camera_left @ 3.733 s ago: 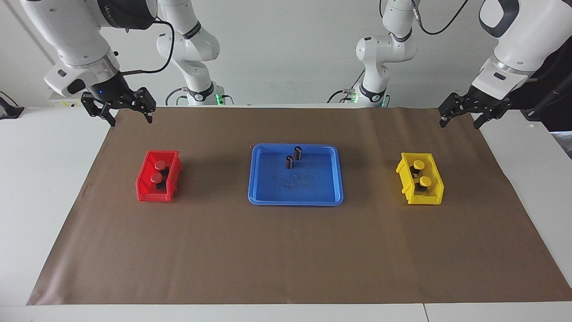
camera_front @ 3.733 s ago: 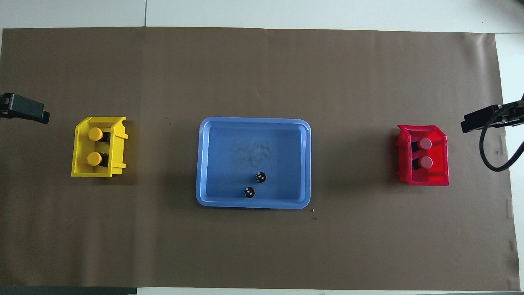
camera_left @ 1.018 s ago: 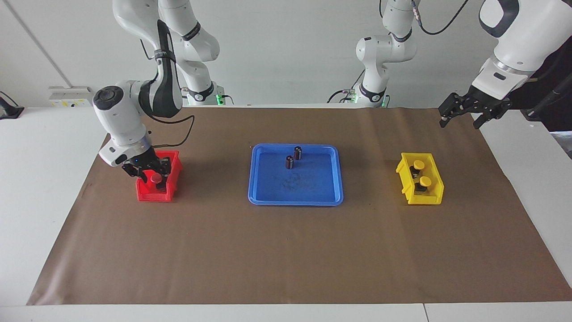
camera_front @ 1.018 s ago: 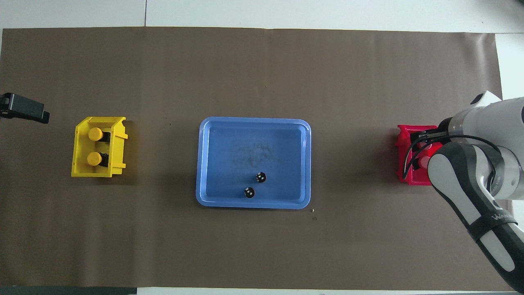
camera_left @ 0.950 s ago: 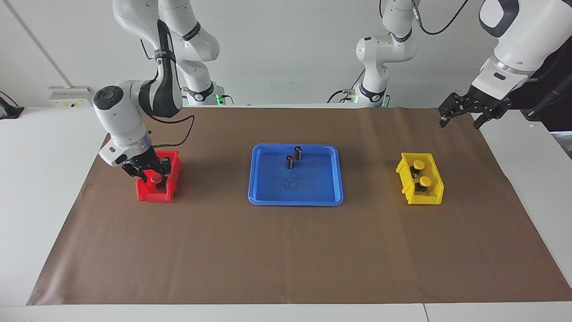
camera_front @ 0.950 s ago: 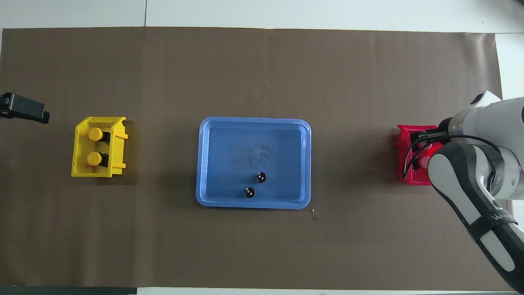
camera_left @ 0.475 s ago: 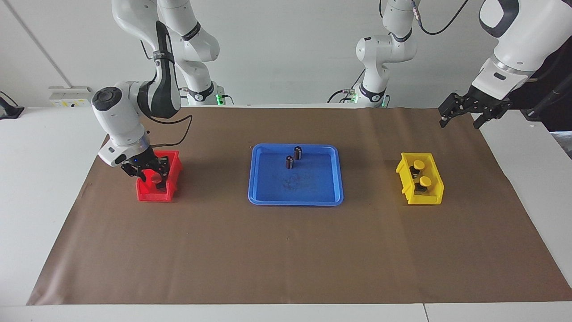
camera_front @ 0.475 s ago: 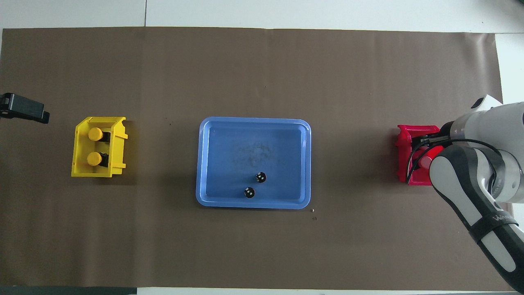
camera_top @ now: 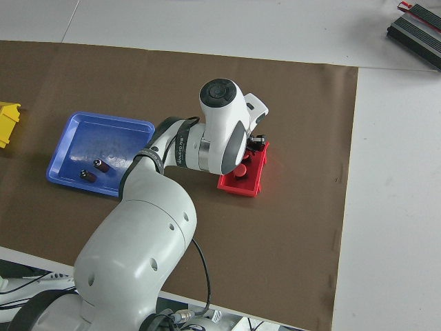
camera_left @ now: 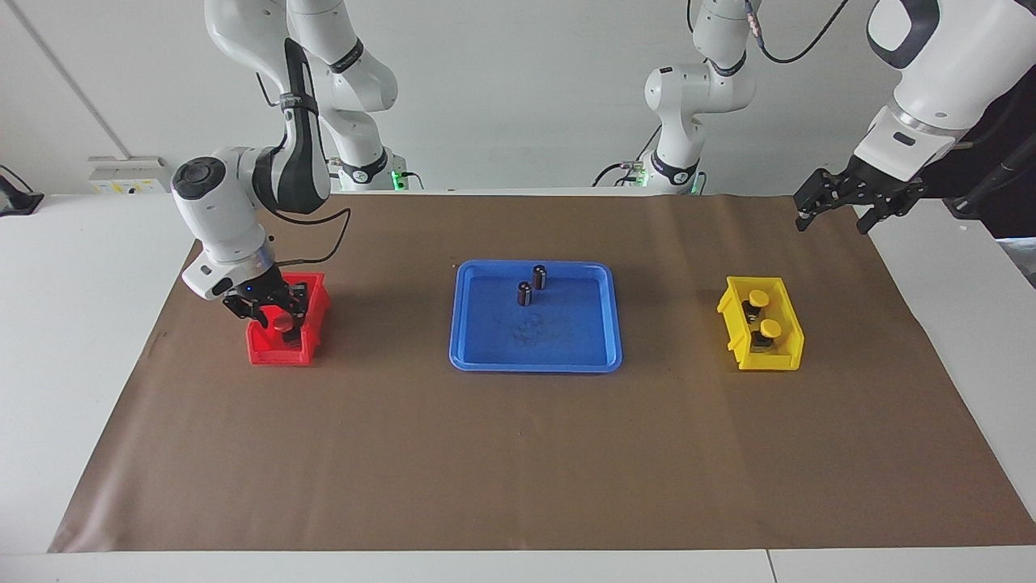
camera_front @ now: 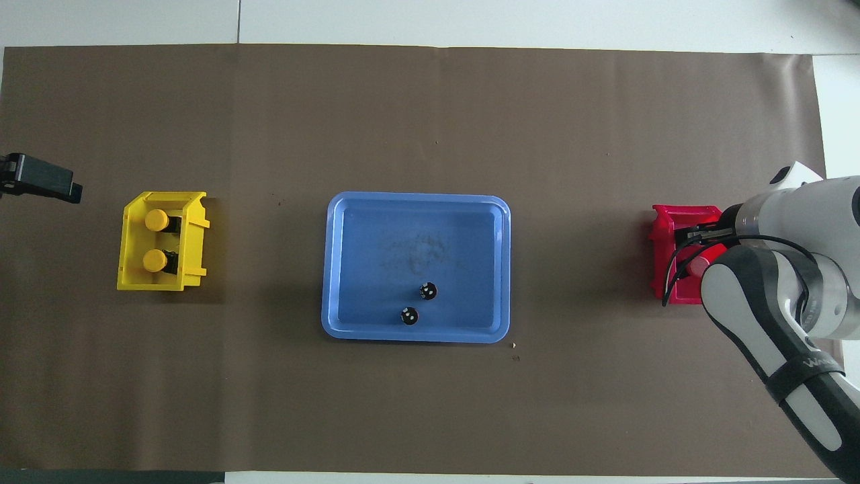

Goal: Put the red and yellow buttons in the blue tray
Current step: 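Reach the right gripper into the red holder and grasp a red button, then release the red button into the tray while the left gripper lifts yellow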

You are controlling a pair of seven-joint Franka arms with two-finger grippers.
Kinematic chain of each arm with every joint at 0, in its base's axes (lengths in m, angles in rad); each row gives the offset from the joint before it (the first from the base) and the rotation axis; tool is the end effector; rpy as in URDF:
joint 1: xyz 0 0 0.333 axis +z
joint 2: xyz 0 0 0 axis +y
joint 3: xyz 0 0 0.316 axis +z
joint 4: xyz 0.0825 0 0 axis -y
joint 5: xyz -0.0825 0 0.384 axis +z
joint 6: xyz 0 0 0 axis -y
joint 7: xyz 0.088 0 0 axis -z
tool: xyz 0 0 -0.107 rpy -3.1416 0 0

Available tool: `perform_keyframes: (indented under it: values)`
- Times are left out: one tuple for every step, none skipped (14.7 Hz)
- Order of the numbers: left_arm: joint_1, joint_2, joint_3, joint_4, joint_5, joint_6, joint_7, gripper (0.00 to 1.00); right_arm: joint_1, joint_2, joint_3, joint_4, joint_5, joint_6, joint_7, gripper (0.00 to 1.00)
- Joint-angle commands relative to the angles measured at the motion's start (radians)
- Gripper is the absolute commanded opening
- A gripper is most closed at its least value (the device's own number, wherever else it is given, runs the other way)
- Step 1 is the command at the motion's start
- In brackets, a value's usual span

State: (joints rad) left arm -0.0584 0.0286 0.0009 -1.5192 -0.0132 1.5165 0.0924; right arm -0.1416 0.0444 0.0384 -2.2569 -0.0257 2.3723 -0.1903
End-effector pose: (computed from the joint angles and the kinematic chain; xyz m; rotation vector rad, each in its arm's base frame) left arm 0.5571 -0.0336 0.6281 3.1187 -0.2350 -0.0486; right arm 0.5300 -0.0552 0.3498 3.1085 0.1631 0.1056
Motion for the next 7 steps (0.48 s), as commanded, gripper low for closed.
perform_keyframes:
  values:
    - [0.003,-0.042,0.002,-0.064,0.002,0.045,0.006,1.0,-0.013,-0.032,0.009,-0.039,0.004,0.022,-0.025,0.29]
    - [0.003,-0.044,0.002,-0.073,0.002,0.057,0.004,1.0,-0.012,-0.032,0.009,-0.038,0.003,0.022,-0.025,0.21]
    - [0.003,-0.055,0.002,-0.096,0.002,0.08,0.004,0.99,-0.012,-0.032,0.009,-0.033,0.003,0.018,-0.028,0.16]
    - [0.005,-0.067,0.002,-0.129,0.002,0.12,0.004,0.97,-0.009,-0.031,0.009,-0.024,0.003,0.005,-0.044,0.15]
    - [0.005,-0.088,0.002,-0.192,0.004,0.184,0.003,0.95,-0.006,-0.025,0.009,0.012,0.003,-0.022,-0.063,0.15]
    - [0.005,-0.098,0.002,-0.267,0.002,0.262,-0.002,0.93,-0.009,-0.012,0.009,0.075,0.001,-0.097,-0.073,0.15]
    - [0.003,-0.095,0.002,-0.321,0.002,0.331,-0.008,0.9,-0.009,0.011,0.009,0.167,0.0,-0.202,-0.092,0.15]
